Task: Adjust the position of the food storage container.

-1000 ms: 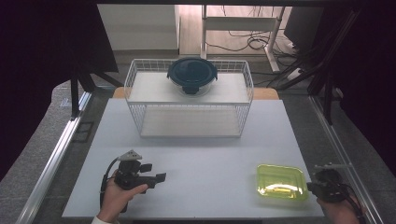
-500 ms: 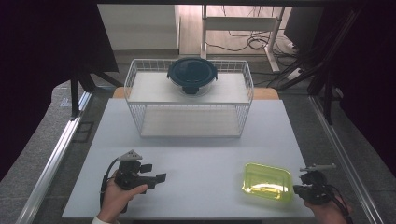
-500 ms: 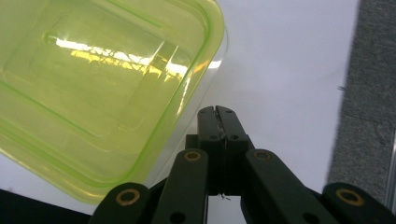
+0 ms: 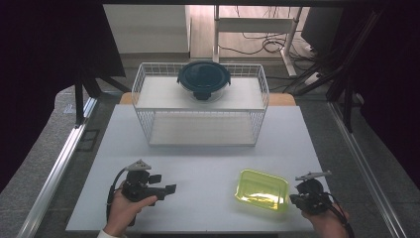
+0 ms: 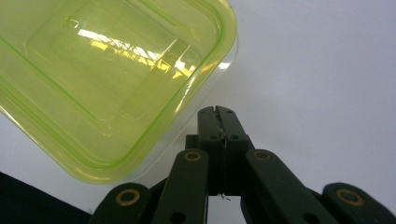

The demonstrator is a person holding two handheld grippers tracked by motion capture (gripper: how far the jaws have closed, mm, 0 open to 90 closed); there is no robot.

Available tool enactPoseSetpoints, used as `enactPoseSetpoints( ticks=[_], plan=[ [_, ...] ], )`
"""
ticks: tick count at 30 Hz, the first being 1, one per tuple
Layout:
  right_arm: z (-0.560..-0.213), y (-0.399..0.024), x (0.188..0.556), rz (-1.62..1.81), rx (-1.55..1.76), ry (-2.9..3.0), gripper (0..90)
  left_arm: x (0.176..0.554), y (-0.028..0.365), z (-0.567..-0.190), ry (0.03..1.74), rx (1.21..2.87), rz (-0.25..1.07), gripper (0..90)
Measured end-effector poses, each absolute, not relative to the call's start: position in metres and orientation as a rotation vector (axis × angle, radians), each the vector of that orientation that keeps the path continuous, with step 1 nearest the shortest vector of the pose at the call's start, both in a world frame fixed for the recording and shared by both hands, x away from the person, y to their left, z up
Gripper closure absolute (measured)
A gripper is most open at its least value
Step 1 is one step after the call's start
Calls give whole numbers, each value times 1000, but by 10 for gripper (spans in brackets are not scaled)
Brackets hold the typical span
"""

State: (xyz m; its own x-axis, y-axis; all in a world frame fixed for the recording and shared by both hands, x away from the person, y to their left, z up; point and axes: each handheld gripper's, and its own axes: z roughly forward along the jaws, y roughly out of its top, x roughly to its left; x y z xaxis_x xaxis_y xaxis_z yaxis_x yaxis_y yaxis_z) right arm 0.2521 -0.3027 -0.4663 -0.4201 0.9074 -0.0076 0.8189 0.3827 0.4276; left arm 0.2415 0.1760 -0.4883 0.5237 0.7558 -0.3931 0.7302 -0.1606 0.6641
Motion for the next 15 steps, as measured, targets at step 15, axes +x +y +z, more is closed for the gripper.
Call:
enactPoseSetpoints(
  ticks=[15],
  plan=[
    [-470, -241, 277, 560, 1354, 2474, 884, 243, 178, -491, 1232, 1899, 32, 238]
  ],
)
